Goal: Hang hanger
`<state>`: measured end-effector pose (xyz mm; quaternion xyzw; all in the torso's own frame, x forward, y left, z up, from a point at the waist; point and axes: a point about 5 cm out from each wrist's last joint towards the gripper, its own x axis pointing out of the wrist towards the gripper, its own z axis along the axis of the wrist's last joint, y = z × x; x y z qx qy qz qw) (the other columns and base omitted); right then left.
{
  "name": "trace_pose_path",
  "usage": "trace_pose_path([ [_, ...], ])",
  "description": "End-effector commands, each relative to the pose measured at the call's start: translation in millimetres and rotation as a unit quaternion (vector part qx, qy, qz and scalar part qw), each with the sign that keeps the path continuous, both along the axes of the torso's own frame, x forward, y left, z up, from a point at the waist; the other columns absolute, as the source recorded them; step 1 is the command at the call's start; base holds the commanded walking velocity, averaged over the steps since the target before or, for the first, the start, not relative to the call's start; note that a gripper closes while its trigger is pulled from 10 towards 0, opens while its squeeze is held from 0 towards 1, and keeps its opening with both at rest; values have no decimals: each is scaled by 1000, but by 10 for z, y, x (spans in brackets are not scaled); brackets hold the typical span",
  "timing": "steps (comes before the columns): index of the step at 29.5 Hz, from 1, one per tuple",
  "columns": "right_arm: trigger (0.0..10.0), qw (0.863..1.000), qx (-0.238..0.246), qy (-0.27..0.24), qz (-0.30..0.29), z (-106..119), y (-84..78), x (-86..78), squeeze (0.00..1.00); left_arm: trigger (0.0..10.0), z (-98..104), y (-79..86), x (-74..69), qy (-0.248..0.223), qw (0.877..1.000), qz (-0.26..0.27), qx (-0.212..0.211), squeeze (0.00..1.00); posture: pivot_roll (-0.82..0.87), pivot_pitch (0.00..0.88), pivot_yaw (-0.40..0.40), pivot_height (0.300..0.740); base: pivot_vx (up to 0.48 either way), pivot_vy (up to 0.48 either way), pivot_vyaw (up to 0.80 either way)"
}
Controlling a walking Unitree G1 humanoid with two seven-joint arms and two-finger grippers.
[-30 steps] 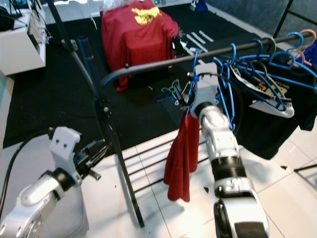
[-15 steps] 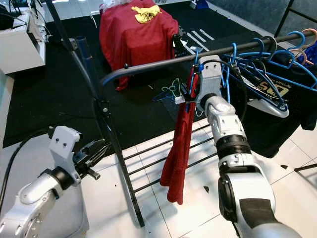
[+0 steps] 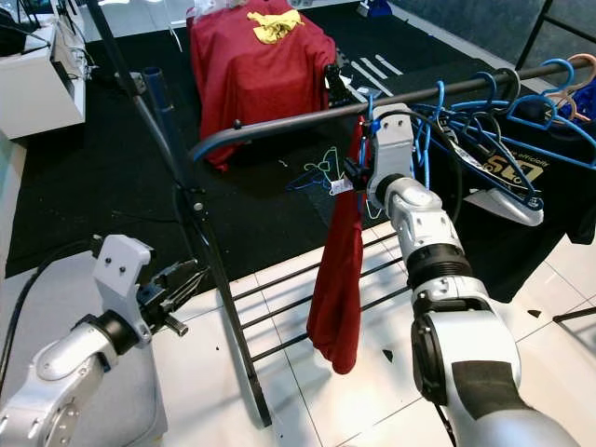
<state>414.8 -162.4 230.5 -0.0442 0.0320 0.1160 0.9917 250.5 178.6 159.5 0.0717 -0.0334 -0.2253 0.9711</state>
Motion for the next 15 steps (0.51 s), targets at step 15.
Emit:
trace_pose_path([
  [15, 2157, 1000, -21, -3, 15, -5, 3, -24, 0, 10000, -8, 22, 56, -1, 1000, 7, 4, 0, 29, 107, -6, 740, 0, 0, 0],
])
